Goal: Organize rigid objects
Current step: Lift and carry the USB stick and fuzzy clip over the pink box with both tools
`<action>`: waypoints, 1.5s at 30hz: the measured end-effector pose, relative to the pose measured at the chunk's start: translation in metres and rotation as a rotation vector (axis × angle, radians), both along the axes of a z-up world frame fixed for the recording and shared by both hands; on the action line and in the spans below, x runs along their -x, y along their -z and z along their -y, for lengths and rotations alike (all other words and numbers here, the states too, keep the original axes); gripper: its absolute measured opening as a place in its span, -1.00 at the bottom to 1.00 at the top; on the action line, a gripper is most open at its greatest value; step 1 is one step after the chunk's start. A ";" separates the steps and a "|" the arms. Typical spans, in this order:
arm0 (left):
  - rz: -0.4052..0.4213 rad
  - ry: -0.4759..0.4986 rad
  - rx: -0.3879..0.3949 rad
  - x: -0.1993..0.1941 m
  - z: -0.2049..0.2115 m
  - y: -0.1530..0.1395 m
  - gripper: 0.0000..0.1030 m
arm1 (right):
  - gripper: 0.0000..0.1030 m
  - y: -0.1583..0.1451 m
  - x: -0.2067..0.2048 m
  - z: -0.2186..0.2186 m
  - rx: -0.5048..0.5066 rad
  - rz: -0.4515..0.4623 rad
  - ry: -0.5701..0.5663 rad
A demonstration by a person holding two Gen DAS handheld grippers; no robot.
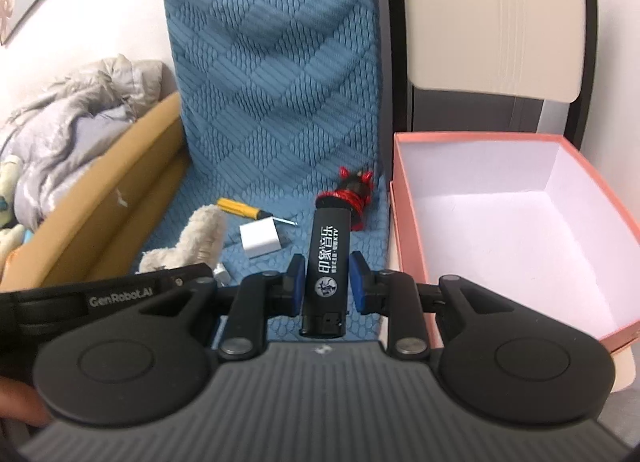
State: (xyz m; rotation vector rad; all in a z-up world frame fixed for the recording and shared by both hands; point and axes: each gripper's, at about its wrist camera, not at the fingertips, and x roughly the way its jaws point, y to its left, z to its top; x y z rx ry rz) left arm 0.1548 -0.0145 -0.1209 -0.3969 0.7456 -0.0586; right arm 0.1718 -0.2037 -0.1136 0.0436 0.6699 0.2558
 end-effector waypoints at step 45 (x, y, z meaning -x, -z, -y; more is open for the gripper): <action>0.019 0.172 0.017 -0.049 0.197 -0.070 0.05 | -0.48 -0.052 0.012 0.177 -0.044 0.016 0.192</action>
